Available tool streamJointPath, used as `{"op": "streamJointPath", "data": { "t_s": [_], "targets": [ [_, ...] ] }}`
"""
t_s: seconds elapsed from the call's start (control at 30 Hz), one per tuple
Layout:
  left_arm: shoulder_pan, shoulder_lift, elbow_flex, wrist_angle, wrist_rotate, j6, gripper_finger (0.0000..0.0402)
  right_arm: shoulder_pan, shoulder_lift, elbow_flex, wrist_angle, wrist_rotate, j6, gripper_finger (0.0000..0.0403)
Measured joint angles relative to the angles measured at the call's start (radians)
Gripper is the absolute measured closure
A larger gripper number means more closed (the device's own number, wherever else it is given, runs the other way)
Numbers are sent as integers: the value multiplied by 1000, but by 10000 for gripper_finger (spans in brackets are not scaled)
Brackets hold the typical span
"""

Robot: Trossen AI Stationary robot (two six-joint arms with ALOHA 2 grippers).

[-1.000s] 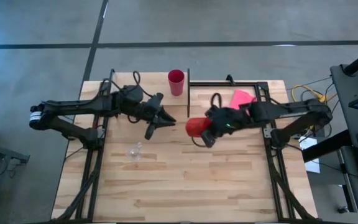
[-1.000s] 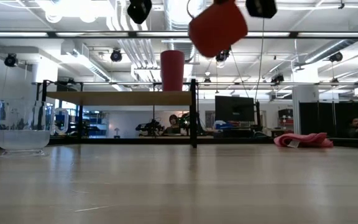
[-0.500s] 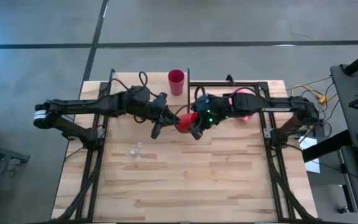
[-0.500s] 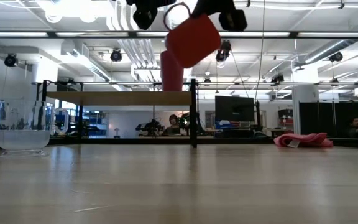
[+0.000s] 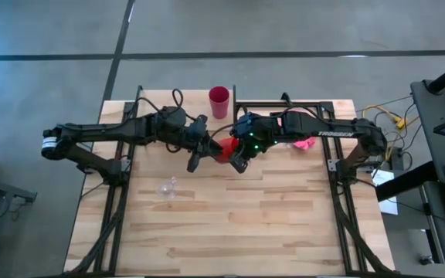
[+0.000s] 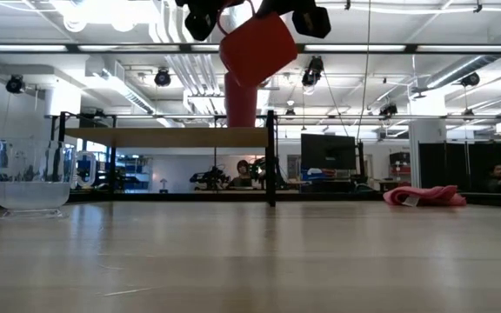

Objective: Stack small to large cups/mugs on shelf
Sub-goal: Put the orange mug on the shelf

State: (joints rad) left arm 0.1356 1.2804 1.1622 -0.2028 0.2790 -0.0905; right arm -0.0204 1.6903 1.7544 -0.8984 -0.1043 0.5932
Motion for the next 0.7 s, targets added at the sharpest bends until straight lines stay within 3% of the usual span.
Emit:
{"op": "streamJointPath", "data": {
  "t_s": [0.23, 0.7],
  "targets": [
    [0, 3, 1, 0, 5, -4, 349, 0, 10, 54, -26, 0, -23, 394],
    [0, 7, -3, -37, 0, 44, 338, 0, 7, 38, -40, 1, -23, 394]
  ]
}}
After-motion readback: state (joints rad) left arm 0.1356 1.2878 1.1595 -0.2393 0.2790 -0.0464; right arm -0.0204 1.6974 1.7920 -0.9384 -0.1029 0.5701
